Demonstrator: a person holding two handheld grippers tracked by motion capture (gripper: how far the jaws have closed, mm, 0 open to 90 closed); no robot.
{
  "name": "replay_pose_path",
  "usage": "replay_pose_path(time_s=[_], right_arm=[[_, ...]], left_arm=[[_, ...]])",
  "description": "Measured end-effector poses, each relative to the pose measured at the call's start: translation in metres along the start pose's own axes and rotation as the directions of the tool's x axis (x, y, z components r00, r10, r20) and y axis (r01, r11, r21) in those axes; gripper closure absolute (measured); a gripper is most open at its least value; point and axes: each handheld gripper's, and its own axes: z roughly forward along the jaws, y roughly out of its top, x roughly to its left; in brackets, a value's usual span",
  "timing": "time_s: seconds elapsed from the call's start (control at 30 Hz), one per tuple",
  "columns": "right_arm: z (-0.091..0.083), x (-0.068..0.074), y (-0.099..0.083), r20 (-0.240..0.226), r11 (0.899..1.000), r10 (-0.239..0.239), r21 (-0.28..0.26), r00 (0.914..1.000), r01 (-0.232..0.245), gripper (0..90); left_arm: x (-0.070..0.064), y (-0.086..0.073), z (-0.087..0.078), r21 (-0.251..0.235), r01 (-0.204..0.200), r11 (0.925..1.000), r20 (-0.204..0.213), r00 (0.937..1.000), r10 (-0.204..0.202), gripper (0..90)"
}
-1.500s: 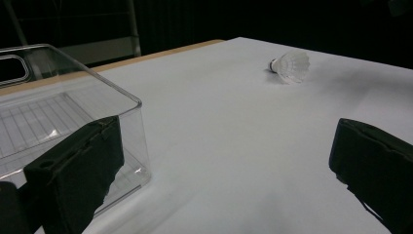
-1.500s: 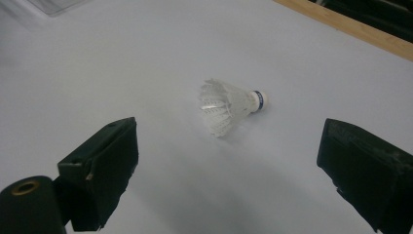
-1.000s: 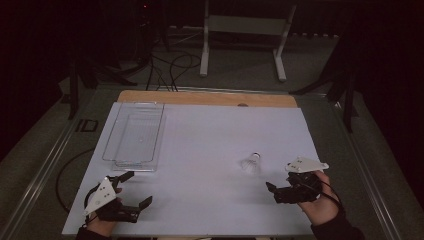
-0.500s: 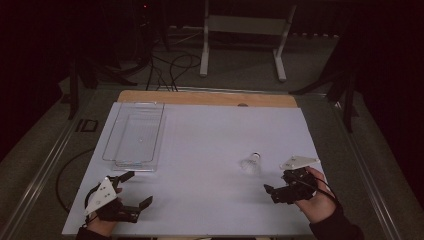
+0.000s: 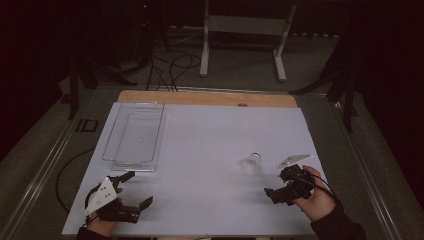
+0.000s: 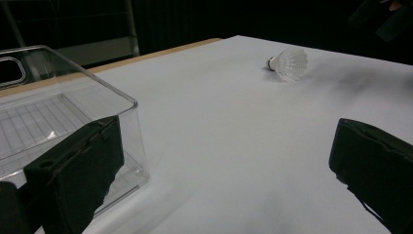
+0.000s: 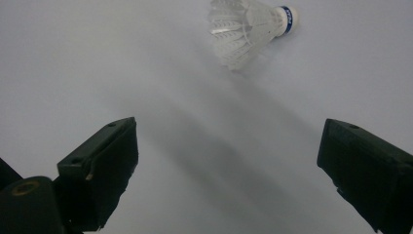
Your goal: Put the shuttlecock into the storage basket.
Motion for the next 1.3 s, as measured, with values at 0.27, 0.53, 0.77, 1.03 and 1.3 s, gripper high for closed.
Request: replay_pose_path(time_s=[0.27, 0.53, 0.77, 1.03, 1.3], right_arm=[[0.012, 0.003, 0.0, -0.019, 0.997, -0.008, 0.078, 0.9998, 0.009, 7.9], [0.024, 0.003, -0.001, -0.033, 0.984, 0.006, 0.175, 0.9994, 0.0, 8.0], [0.03, 0.005, 0.001, 0.007, 0.976, 0.009, 0.22, 0.9999, -0.01, 8.3], [0.035, 0.005, 0.002, -0.008, 0.962, 0.041, 0.271, 0.9991, -0.037, 8.3], [0.043, 0.004, 0.004, -0.018, 0.95, 0.098, 0.299, 0.995, -0.088, 8.3]], left_arm=[[0.0, 0.0, 0.0, 0.0, 0.003, 1.0, 0.002, 1.0, -0.003, 0.0], [0.0, 0.0, 0.0, 0.0, 0.001, 1.0, 0.003, 1.0, -0.001, 0.0], [0.0, 0.0, 0.0, 0.003, 0.0, 1.0, 0.006, 1.0, 0.0, 0.0], [0.0, 0.0, 0.0, 0.001, 0.001, 1.0, 0.007, 1.0, -0.001, 0.0], [0.0, 0.0, 0.001, 0.001, 0.002, 1.0, 0.008, 1.0, -0.002, 0.0]])
